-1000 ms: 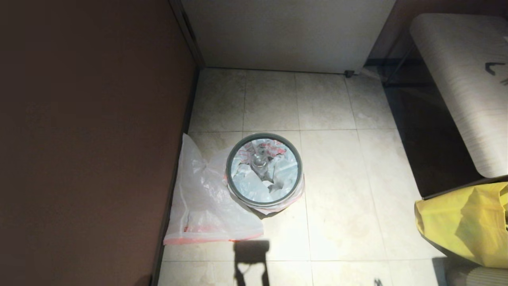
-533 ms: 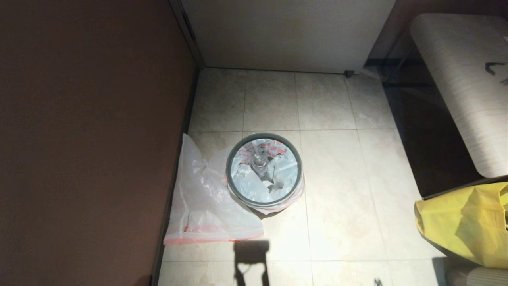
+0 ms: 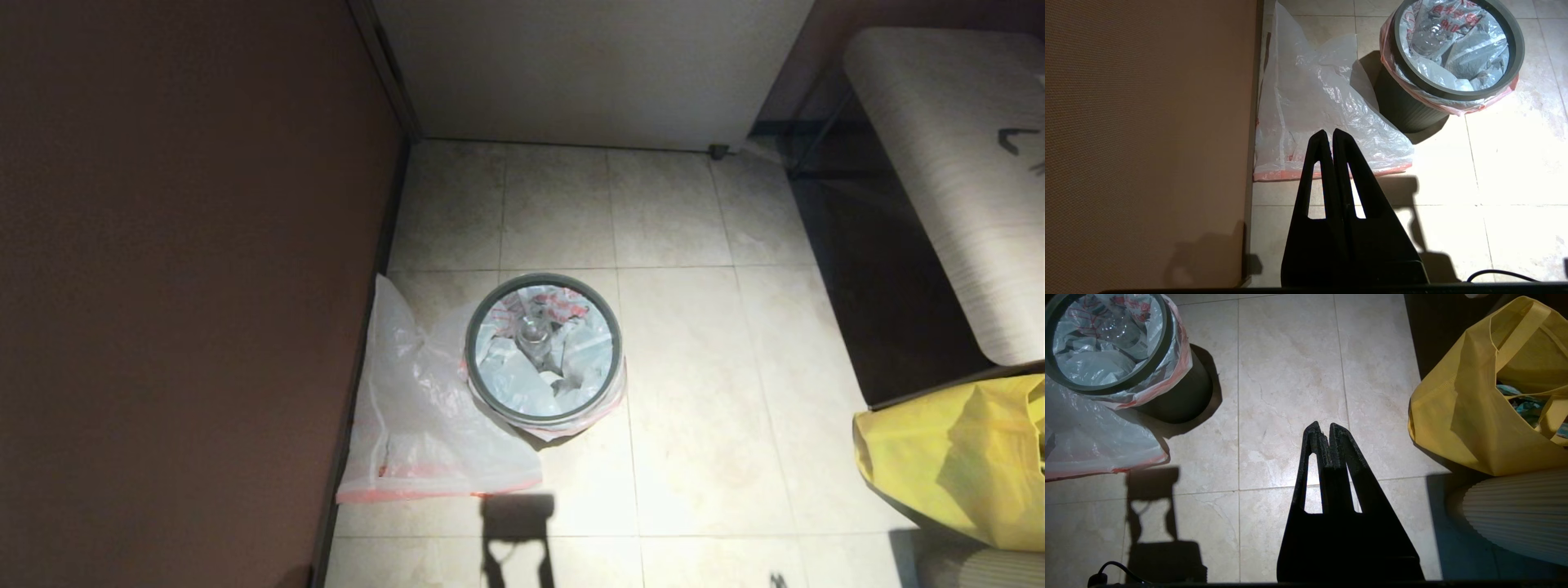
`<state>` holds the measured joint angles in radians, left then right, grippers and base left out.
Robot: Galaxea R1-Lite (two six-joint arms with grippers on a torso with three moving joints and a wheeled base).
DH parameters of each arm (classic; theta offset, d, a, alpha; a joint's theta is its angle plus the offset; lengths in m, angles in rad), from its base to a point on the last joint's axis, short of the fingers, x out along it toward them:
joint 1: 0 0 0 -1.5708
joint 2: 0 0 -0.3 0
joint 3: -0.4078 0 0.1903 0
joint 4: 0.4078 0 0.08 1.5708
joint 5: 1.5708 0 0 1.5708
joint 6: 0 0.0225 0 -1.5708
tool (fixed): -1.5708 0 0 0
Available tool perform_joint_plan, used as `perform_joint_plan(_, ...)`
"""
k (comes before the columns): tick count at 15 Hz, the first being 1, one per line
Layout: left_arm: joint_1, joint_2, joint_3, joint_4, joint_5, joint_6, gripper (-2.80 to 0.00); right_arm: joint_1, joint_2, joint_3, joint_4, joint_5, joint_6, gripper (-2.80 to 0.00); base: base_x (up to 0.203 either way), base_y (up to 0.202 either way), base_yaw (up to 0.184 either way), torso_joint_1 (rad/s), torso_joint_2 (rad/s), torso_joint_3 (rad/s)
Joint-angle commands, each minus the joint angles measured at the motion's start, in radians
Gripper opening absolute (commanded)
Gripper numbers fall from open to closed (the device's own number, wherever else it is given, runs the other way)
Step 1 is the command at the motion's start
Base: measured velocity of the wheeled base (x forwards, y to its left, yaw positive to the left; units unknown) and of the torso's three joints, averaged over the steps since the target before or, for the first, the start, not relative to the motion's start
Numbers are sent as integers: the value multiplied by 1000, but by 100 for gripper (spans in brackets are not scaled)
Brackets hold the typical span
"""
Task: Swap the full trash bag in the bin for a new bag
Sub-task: Place the trash can ring on the floor
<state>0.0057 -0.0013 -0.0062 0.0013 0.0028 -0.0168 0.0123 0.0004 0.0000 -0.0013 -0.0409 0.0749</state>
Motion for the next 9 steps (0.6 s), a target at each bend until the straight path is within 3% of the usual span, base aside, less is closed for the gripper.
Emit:
perform_joint_plan(1, 0, 0, 0, 0, 0, 0, -280, 0, 0, 2, 0, -1, 0, -280, 0, 0, 0, 0, 0, 0)
perform_joint_plan(5, 0, 0, 0, 0, 0, -1, -280, 0, 5, -30, 11, 3, -11, -280, 0, 0, 0, 0, 0, 0)
perform_joint_plan(9, 0, 0, 0, 0, 0, 0, -280, 2, 147, -204, 61, 16, -42, -280, 0, 0, 0, 0, 0, 0)
